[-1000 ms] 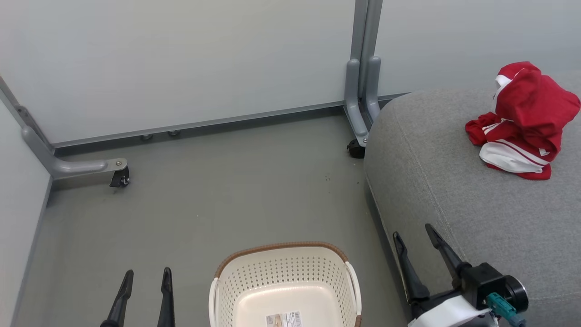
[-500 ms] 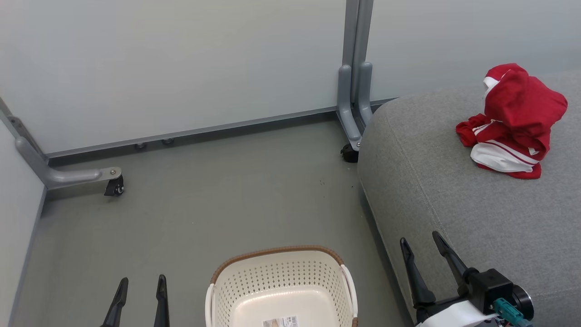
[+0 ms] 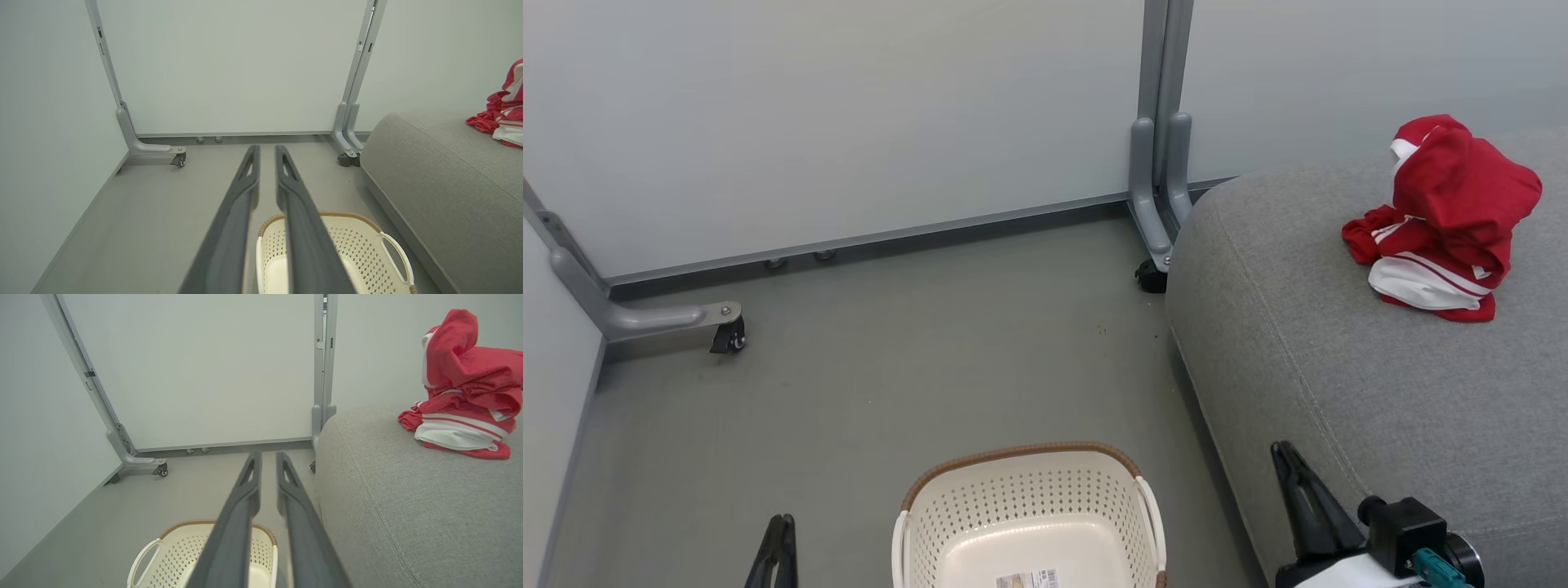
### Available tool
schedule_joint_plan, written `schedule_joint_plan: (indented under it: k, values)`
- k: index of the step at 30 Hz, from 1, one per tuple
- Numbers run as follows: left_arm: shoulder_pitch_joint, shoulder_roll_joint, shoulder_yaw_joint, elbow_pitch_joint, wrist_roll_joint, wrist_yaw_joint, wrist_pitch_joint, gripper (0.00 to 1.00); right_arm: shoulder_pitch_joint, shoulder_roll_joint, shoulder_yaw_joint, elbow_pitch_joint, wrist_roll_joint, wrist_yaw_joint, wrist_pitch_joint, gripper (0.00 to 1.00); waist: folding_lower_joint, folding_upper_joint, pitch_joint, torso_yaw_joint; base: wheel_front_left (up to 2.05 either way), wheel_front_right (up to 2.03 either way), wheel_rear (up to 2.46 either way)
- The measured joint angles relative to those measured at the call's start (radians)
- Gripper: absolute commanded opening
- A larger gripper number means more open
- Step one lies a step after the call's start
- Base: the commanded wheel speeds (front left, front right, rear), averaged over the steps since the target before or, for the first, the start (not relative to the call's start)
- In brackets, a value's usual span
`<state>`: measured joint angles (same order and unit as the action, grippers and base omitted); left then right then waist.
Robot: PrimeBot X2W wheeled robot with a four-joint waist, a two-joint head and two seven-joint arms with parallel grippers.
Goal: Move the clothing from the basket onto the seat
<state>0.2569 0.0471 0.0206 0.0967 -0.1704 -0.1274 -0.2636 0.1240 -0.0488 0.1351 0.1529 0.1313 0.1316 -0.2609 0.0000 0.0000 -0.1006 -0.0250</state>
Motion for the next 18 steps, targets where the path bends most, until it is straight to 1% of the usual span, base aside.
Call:
schedule_joint_plan:
  k: [8, 17, 18]
  values:
    - [-0.008, 0.001, 0.000, 0.012, -0.157, 0.000, 0.035, 0.00, -0.002, -0.005, -0.011, 0.008, 0.167, 0.000, 0.028, 0.00, 0.0000, 0.0000, 0.007, 0.002, 0.00, 0.00, 0.00]
    - [-0.053, 0.005, 0.001, 0.036, -0.326, 0.000, 0.069, 0.00, -0.031, -0.015, -0.026, 0.020, 0.340, 0.000, 0.061, 0.00, 0.0000, 0.0000, 0.014, 0.003, 0.00, 0.00, 0.00]
    - [-0.063, 0.006, 0.001, 0.039, -0.359, 0.000, 0.078, 0.00, -0.034, -0.018, -0.029, 0.022, 0.379, 0.000, 0.067, 0.00, 0.0000, 0.0000, 0.016, 0.004, 0.00, 0.00, 0.00]
